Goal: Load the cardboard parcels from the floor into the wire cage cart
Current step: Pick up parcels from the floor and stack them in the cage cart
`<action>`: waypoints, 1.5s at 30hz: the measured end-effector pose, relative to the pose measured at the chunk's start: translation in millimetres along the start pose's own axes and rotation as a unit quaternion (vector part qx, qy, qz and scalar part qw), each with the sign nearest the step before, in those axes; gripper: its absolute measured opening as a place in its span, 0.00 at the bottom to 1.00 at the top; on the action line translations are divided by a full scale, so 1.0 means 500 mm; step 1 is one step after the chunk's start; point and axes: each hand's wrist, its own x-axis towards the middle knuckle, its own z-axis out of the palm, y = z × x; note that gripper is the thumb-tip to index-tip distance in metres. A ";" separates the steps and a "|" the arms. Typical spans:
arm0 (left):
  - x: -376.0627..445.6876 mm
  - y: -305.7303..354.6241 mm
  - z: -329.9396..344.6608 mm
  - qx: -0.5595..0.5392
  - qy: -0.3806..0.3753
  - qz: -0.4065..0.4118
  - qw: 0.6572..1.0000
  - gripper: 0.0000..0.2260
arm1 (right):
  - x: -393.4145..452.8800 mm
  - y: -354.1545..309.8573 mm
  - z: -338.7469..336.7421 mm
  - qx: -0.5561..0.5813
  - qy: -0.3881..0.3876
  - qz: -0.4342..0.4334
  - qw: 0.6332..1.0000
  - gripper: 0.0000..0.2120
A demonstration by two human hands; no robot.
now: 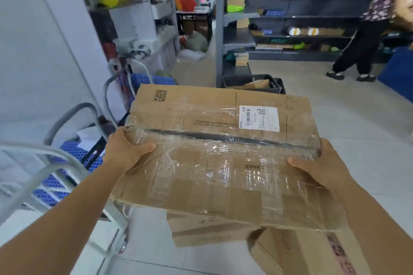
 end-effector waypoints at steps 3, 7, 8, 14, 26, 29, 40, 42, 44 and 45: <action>-0.006 -0.056 -0.085 -0.004 0.051 -0.030 0.998 0.39 | 0.007 -0.072 0.066 -0.001 -0.041 -0.030 0.999 0.37; -0.022 -0.123 -0.192 -0.001 0.114 -0.068 0.991 0.39 | 0.024 -0.166 0.159 -0.008 -0.090 -0.075 0.993 0.40; -0.027 -0.138 -0.218 0.001 0.129 -0.076 0.989 0.39 | 0.027 -0.189 0.181 -0.010 -0.102 -0.089 0.991 0.39; -0.067 -0.203 -0.365 0.026 0.226 -0.128 0.965 0.44 | 0.025 -0.342 0.298 -0.015 -0.188 -0.164 0.968 0.34; -0.213 -0.318 -0.587 0.000 0.389 -0.223 0.894 0.46 | -0.069 -0.593 0.519 0.021 -0.317 -0.290 0.903 0.44; -0.251 -0.361 -0.646 -0.002 0.419 -0.241 0.876 0.47 | -0.131 -0.650 0.569 0.011 -0.339 -0.320 0.885 0.39; -0.354 -0.564 -0.893 -0.011 0.492 -0.271 0.827 0.42 | -0.386 -0.834 0.821 0.007 -0.389 -0.386 0.836 0.47; -0.369 -0.605 -0.934 -0.014 0.496 -0.277 0.823 0.42 | -0.437 -0.860 0.863 0.005 -0.399 -0.392 0.829 0.46; -0.382 -0.643 -0.968 -0.016 0.499 -0.284 0.819 0.43 | -0.482 -0.881 0.902 0.004 -0.406 -0.401 0.821 0.44; -0.388 -0.659 -0.982 -0.018 0.502 -0.289 0.815 0.43 | -0.501 -0.892 0.922 0.002 -0.408 -0.404 0.818 0.44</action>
